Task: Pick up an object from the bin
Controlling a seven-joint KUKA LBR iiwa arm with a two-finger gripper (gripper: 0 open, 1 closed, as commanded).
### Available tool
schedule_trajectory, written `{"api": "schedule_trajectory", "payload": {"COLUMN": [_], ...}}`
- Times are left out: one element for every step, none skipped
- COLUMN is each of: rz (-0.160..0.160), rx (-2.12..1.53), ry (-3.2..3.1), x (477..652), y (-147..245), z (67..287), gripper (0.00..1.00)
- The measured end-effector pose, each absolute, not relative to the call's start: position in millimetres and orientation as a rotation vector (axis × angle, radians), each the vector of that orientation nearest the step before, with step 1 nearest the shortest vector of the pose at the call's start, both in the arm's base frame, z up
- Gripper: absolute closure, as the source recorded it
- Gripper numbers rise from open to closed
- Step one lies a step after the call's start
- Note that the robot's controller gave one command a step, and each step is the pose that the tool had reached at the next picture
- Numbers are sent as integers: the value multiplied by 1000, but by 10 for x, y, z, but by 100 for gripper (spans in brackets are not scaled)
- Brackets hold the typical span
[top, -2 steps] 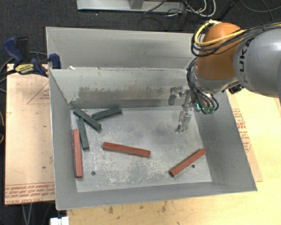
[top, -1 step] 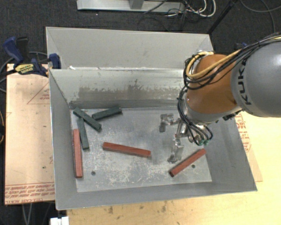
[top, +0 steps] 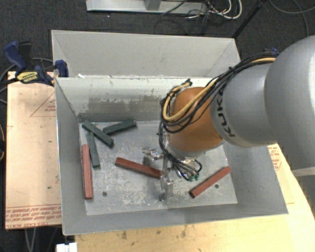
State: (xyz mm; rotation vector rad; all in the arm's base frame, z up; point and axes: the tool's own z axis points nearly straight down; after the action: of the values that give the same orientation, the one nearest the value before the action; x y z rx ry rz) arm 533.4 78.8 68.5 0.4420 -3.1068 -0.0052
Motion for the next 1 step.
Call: {"api": "schedule_trajectory", "payload": {"rz": [-2], "rx": [439], "ry": [-3111], "x": [5348], "y": [768], "z": [700], "gripper": [100]}}
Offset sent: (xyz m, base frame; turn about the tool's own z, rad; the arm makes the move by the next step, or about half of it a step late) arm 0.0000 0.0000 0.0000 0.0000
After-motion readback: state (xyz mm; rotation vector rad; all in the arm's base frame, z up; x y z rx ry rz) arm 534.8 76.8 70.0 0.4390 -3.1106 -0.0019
